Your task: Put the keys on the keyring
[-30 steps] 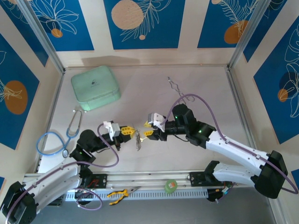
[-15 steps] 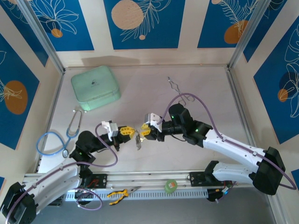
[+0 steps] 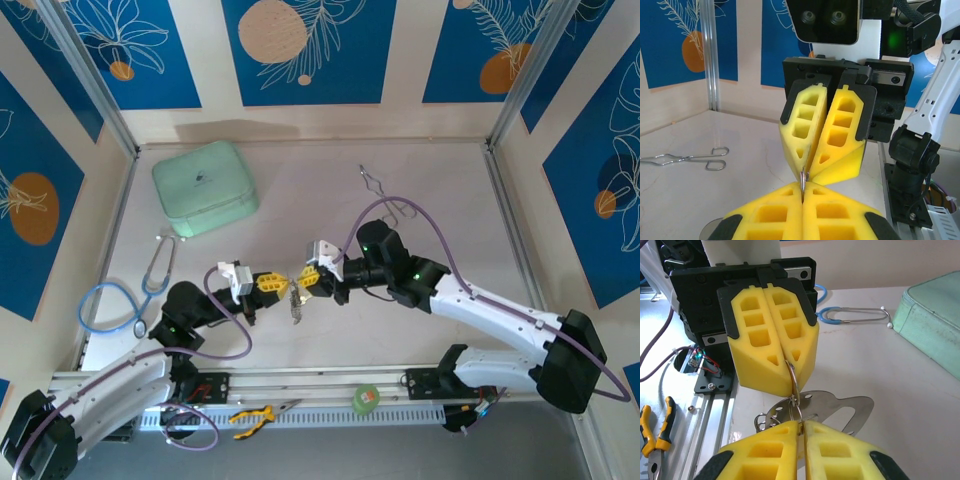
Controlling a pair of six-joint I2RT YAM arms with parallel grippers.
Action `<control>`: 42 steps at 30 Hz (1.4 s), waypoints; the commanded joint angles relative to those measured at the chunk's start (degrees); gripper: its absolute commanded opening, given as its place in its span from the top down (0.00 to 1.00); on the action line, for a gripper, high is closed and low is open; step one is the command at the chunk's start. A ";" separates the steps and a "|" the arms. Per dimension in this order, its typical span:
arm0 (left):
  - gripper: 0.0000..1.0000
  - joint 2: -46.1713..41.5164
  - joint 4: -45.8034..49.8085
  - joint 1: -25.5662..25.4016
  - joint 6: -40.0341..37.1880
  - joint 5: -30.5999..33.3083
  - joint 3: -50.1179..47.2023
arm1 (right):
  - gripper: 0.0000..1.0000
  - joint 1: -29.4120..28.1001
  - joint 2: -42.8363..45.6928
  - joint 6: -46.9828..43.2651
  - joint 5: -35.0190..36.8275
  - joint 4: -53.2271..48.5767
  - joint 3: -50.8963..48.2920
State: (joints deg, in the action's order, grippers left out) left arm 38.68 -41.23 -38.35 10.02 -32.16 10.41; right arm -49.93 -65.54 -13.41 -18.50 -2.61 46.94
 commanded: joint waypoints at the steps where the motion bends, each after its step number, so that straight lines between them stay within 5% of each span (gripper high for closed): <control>1: 1.00 -0.57 -4.15 -0.45 -0.31 -1.67 -0.22 | 0.93 -0.43 -0.79 0.91 -1.93 -0.72 2.08; 11: 1.00 0.47 -7.03 -0.50 0.37 -1.66 0.13 | 1.00 -0.52 -2.90 1.02 -3.91 -2.57 3.25; 19: 1.00 1.31 -6.94 -0.48 0.07 -2.16 -0.04 | 0.79 -0.17 1.22 0.26 -1.97 2.57 0.15; 24: 1.00 1.93 -7.70 -0.53 0.32 -2.47 -0.04 | 0.75 -0.85 0.91 -1.36 -2.75 3.82 0.18; 32: 1.00 2.02 -8.14 -0.58 0.65 -3.09 -0.04 | 0.78 -1.58 -0.96 -1.89 -2.24 4.54 1.05; 42: 1.00 2.89 -9.65 -0.54 1.36 -3.61 0.04 | 0.94 -1.74 -2.29 -1.94 -2.99 4.50 2.02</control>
State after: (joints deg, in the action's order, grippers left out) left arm 41.50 -46.41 -38.37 10.48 -34.02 10.35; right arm -51.29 -66.96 -14.90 -20.12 0.80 47.55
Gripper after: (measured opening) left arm 0.063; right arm 0.079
